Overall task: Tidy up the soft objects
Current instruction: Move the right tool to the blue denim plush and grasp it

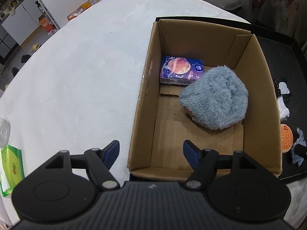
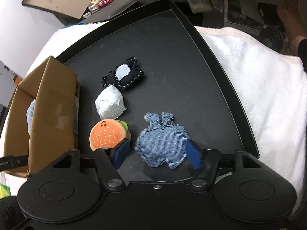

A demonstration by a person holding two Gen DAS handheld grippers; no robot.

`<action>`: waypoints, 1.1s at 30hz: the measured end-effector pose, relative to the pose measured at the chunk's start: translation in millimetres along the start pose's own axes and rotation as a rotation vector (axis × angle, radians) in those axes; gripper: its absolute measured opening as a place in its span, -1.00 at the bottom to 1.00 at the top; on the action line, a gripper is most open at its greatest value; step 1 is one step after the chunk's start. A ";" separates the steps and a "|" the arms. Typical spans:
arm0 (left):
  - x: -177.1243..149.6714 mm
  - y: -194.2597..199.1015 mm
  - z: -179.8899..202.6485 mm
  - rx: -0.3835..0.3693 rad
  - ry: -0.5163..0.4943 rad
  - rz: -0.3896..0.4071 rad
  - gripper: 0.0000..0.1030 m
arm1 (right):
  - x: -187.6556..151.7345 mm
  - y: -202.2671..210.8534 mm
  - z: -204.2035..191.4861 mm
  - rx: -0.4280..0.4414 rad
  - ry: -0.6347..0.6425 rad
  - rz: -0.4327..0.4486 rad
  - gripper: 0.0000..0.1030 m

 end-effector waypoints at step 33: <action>5.1 3.0 4.8 -0.005 -0.011 0.006 0.39 | 19.7 -6.8 -2.3 0.008 0.008 0.053 -0.54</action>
Point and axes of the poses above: each gripper's, at about its wrist camera, not at the fingertips, and y roughly against the way its jaws point, z to its right, x to its top, the point moved 7 cm from there along -y, roughly the way its jaws point, and after that the axes turned 7 degrees about x, right-handed, at the moved point
